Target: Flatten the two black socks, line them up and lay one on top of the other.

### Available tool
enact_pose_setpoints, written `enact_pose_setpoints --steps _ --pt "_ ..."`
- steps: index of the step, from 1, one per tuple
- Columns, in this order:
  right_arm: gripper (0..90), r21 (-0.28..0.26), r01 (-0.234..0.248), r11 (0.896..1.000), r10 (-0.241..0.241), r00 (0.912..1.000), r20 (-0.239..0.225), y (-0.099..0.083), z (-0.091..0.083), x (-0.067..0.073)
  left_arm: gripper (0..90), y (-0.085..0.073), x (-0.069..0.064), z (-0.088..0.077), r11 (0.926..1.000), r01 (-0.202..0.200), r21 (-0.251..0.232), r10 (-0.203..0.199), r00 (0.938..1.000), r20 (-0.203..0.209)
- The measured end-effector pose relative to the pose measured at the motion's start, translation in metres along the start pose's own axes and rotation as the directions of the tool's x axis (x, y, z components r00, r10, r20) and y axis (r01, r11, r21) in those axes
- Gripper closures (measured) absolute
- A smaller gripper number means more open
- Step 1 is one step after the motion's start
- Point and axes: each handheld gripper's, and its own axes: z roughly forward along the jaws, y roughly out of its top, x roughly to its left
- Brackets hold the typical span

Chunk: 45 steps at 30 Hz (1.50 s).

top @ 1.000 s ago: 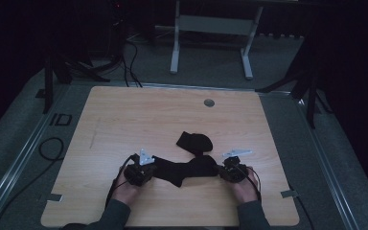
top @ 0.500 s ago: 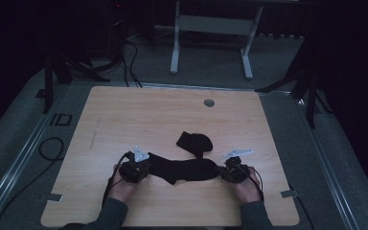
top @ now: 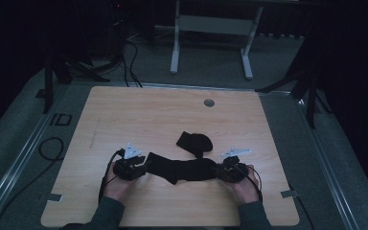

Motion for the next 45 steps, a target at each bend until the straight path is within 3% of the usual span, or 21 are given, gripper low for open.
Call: enact_pose_setpoints --steps 10,19,24,28,32,35,39,45 --pt "64.2 -0.044 -0.018 0.999 0.019 0.9996 0.02 0.007 -0.007 0.001 62.0 -0.001 0.001 0.002 0.9999 0.01 0.005 -0.01 1.0 0.0" --pt "83.3 -0.037 0.001 0.999 0.002 0.9972 0.075 0.02 0.004 0.004 60.7 -0.002 -0.001 0.005 0.9998 0.006 0.018 -0.006 0.9999 -0.011" --pt "87.2 -0.024 0.002 1.0 0.0 0.9964 0.085 0.031 0.014 0.004 60.5 -0.002 -0.001 0.005 0.9998 0.004 0.017 -0.004 0.9999 -0.009" --pt "87.3 -0.022 0.007 1.0 -0.005 0.9948 0.102 0.041 0.022 0.004 60.4 -0.002 -0.001 0.005 0.9998 0.003 0.018 -0.003 0.9999 -0.011" --pt "87.2 -0.026 -0.021 0.999 0.024 0.9914 0.129 0.052 0.029 -0.004 60.3 -0.002 -0.002 0.006 0.9998 -0.002 0.021 0.002 0.9999 -0.011" --pt "76.0 -0.043 -0.051 0.998 0.056 0.9906 0.125 0.06 0.035 -0.012 60.2 -0.002 -0.001 0.006 0.9997 -0.001 0.024 0.002 0.9999 -0.011" --pt "73.0 -0.043 -0.097 0.994 0.101 0.9888 0.109 0.067 0.045 -0.02 60.2 -0.002 -0.002 0.006 0.9997 -0.004 0.023 0.005 0.9998 -0.018" --pt "69.3 0.024 -0.112 0.993 0.109 0.9893 0.097 0.071 0.063 -0.021 60.2 -0.002 -0.001 0.006 0.9996 0.001 0.027 0.0 0.9997 -0.023"
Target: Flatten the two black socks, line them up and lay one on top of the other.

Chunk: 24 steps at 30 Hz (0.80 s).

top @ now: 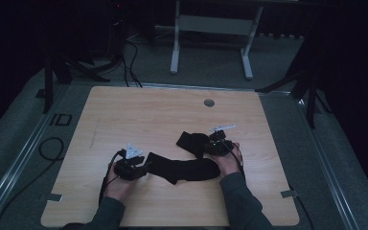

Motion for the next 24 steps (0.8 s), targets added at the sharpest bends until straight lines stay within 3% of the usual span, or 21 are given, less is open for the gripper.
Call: enact_pose_setpoints --steps 6,12,19,24 --pt "86.5 0.039 -0.007 0.999 0.006 0.9997 0.023 0.003 0.006 -0.002 60.2 0.0 0.0 0.001 1.0 -0.002 0.003 0.002 1.0 0.002" --pt "87.6 0.004 0.021 1.0 -0.021 0.9993 0.03 0.002 -0.003 0.002 60.2 0.0 0.0 0.001 1.0 -0.003 0.002 0.003 1.0 0.001" --pt "87.5 -0.074 0.044 0.996 -0.043 0.9989 0.017 0.009 -0.03 0.006 60.2 0.0 -0.001 0.001 1.0 -0.004 0.003 0.004 1.0 -0.002" --pt "87.5 -0.097 0.041 0.994 -0.038 0.9988 0.029 0.009 -0.045 -0.002 60.3 0.0 0.0 0.001 1.0 -0.004 0.004 0.004 1.0 -0.002"
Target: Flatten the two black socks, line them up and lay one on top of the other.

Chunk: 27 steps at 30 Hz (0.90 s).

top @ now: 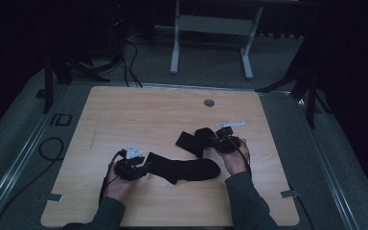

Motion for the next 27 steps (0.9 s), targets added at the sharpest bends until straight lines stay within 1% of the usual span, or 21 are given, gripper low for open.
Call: enact_pose_setpoints --steps 4,6,9,15,18,22,24,25,27 --pt "87.5 0.002 -0.014 1.0 0.014 0.9998 0.016 -0.005 -0.008 -0.012 60.2 0.0 0.0 0.0 1.0 0.001 0.0 -0.001 1.0 0.0" --pt "87.4 0.009 -0.014 1.0 0.013 0.9997 0.02 -0.008 -0.011 -0.018 60.2 0.0 0.0 0.001 1.0 0.001 0.002 -0.001 1.0 0.001" --pt "87.4 0.026 -0.009 1.0 0.008 0.9992 0.04 -0.014 -0.014 -0.026 60.2 0.0 -0.001 0.001 1.0 0.005 0.002 -0.005 1.0 0.004" --pt "87.2 0.057 -0.026 0.998 0.022 0.9972 0.071 -0.026 -0.014 -0.044 60.3 0.0 -0.001 0.002 1.0 0.001 0.006 -0.001 1.0 0.004" --pt "87.2 0.076 -0.027 0.997 0.021 0.9961 0.086 -0.031 -0.013 -0.052 60.7 0.0 -0.001 0.002 1.0 -0.001 0.008 0.001 1.0 0.006" --pt "87.0 0.113 -0.017 0.993 0.001 0.9905 0.137 -0.037 -0.008 -0.061 61.1 -0.001 0.0 0.002 1.0 0.003 0.008 -0.004 1.0 0.007" --pt "84.4 0.13 -0.009 0.991 -0.01 0.9891 0.147 -0.04 -0.006 -0.065 61.1 -0.001 0.001 0.002 1.0 0.004 0.007 -0.004 1.0 0.006" --pt "80.7 0.138 -0.009 0.99 -0.012 0.9885 0.151 -0.04 -0.005 -0.066 61.2 -0.001 0.001 0.002 1.0 0.004 0.007 -0.004 1.0 0.005" --pt "73.0 0.134 -0.007 0.991 -0.017 0.9835 0.18 -0.04 -0.007 -0.067 61.3 -0.001 0.001 0.003 1.0 0.005 0.006 -0.005 1.0 0.005"
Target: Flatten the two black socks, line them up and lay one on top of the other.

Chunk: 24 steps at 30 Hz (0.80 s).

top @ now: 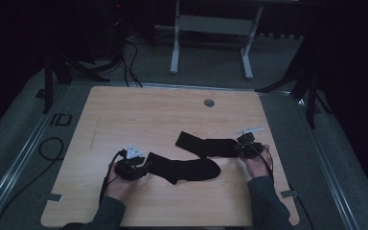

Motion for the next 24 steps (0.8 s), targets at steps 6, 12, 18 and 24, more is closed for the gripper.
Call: enact_pose_setpoints --steps 6,12,18,24 --pt "65.6 -0.056 0.069 0.996 -0.071 0.9964 -0.045 0.01 -0.007 0.012 61.0 0.0 -0.001 0.002 0.9999 -0.002 0.01 0.002 1.0 0.009" --pt "61.2 -0.067 0.14 0.988 -0.148 0.9817 -0.12 0.027 0.0 0.035 60.9 0.0 0.0 0.001 1.0 0.002 0.007 -0.003 0.9999 0.014" --pt "59.4 -0.082 0.198 0.977 -0.21 0.9602 -0.184 0.044 0.005 0.058 60.5 0.0 -0.001 0.002 1.0 -0.002 0.009 0.002 0.9999 0.016" --pt "57.5 -0.082 0.271 0.959 -0.282 0.9339 -0.22 0.059 0.014 0.081 60.4 0.0 -0.003 0.003 0.9999 -0.012 0.009 0.011 0.9997 0.019"
